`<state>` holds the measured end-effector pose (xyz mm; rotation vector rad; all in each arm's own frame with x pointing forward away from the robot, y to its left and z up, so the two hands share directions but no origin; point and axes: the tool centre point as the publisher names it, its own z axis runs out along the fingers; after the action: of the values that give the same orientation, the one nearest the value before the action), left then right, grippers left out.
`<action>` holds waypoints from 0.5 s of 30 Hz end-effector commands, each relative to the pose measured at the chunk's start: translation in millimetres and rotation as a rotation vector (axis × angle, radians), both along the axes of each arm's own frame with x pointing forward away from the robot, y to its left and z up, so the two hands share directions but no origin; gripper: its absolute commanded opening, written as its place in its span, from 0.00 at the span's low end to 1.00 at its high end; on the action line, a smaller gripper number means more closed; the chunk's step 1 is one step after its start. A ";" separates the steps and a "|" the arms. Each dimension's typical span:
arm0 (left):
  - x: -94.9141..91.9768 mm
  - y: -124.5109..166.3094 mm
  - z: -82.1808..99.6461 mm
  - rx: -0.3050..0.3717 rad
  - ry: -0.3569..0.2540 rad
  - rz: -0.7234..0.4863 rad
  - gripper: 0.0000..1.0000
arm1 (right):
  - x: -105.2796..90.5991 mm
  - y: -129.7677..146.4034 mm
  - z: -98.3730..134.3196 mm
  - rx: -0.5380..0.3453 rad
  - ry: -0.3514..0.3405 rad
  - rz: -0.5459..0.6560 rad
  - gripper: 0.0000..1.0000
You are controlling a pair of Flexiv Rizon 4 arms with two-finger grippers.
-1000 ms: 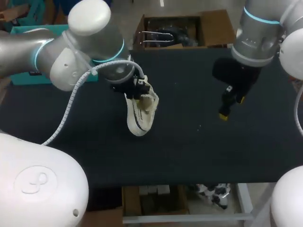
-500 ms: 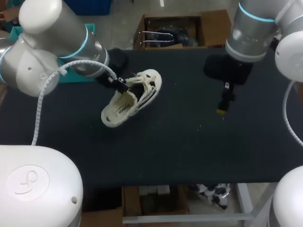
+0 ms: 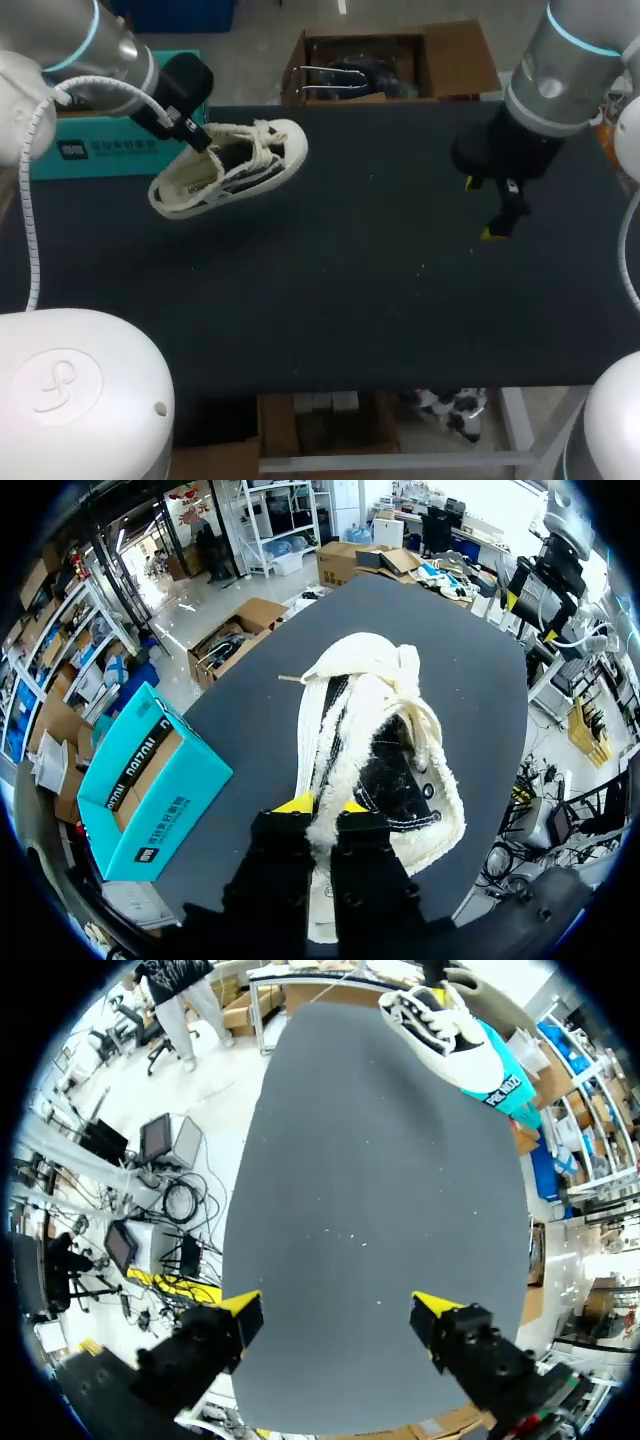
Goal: Open the shoe tongue, take the insole out of the shoe, put the insole back into the shoe, and pack the shoe into the shoebox
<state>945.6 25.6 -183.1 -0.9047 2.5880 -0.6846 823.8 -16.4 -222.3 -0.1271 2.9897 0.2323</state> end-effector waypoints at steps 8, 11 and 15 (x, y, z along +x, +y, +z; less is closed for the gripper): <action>61.5 90.1 86.4 0.014 -0.114 -0.115 0.00 | -3.1 -3.8 -1.3 0.019 -0.007 0.005 1.00; 83.2 112.8 98.2 0.035 -0.135 -0.141 0.00 | -3.1 -3.8 -1.3 0.019 -0.007 0.005 1.00; 110.9 143.4 109.2 0.057 -0.168 -0.161 0.00 | -3.1 -3.8 -1.3 0.019 -0.007 0.005 1.00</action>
<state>1032.1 149.6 -82.7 -0.6161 2.4756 -0.6607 821.0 -20.2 -223.6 -0.1320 2.9808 0.2593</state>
